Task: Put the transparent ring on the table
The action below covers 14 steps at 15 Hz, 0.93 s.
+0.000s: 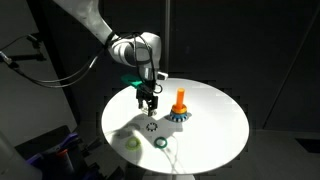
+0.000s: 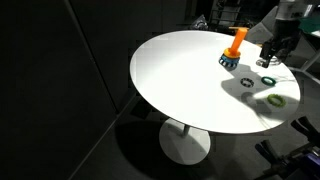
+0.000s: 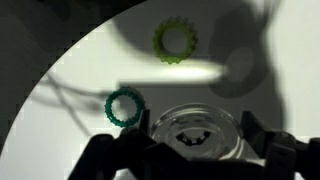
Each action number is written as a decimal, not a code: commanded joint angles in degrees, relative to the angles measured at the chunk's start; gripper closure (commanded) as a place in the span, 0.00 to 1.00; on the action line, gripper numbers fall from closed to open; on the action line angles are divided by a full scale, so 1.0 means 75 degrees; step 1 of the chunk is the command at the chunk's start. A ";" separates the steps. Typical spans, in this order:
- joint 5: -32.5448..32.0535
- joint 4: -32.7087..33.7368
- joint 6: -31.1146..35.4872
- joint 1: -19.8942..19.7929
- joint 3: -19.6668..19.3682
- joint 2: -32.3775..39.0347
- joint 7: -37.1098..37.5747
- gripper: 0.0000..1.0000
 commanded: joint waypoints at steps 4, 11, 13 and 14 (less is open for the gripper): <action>-0.1030 -0.1076 0.1401 0.0001 -0.0253 -0.0024 -0.0100 0.35; -0.1106 -0.1356 0.2165 0.0020 -0.0399 0.0308 -0.0047 0.35; -0.1013 -0.1281 0.1952 0.0022 -0.0385 0.0324 -0.0078 0.07; -0.0962 -0.1241 0.1839 0.0022 -0.0368 0.0305 -0.0095 0.03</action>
